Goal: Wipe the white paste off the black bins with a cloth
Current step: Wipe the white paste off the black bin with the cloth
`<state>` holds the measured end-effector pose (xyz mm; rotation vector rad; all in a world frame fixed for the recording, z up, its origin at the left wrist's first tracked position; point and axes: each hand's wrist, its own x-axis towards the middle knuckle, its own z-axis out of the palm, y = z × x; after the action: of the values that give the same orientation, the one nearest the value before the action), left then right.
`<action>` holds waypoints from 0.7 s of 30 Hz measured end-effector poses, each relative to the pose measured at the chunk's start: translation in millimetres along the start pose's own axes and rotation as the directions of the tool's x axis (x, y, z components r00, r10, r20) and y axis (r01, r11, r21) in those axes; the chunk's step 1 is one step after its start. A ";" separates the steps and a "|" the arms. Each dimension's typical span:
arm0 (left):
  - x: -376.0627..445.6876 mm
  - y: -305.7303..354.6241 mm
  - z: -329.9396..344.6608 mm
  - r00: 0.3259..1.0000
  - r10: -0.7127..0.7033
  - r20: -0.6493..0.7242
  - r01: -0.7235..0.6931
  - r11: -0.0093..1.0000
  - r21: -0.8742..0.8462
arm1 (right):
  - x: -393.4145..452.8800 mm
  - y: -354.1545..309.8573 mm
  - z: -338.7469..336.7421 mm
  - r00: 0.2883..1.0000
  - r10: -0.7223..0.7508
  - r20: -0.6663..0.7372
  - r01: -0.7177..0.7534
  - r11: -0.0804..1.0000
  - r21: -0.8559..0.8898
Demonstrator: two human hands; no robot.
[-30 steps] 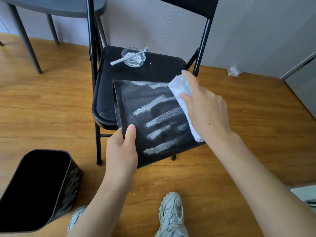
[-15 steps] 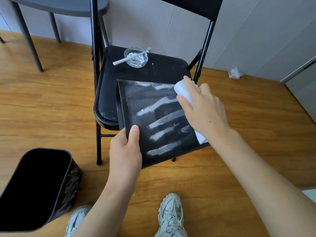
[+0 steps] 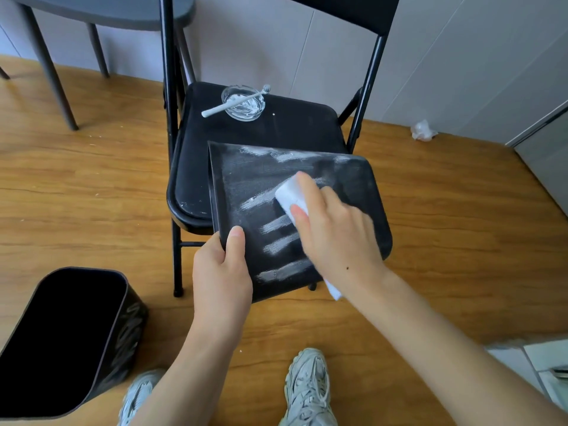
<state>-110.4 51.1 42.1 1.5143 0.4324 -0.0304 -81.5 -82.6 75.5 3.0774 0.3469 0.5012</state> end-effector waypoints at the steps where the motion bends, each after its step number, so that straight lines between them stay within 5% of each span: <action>1: -0.5 -0.5 -0.4 1.000 0.013 0.002 -0.013 1.000 0.003 | 10.5 9.5 -0.3 1.000 0.027 0.009 -0.027 0.999 -0.026; 6: 3.0 -0.6 1.1 1.000 0.014 0.003 -0.014 1.000 -0.008 | 55.4 69.5 8.0 0.926 0.362 -0.104 -0.368 0.929 -0.038; 16: 2.6 -4.4 2.3 0.999 -0.032 0.003 0.032 0.997 -0.070 | -4.0 -22.0 14.7 0.998 -0.007 -0.061 0.013 0.995 0.099; 21: -1.6 -2.9 7.3 0.999 -0.043 0.006 0.044 0.995 -0.094 | 42.3 38.6 12.8 0.966 0.230 -0.120 -0.228 0.973 0.031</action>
<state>-110.8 43.4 39.7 1.4116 0.4578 -0.0465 -30.0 -110.7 78.2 3.1272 -0.0071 0.6998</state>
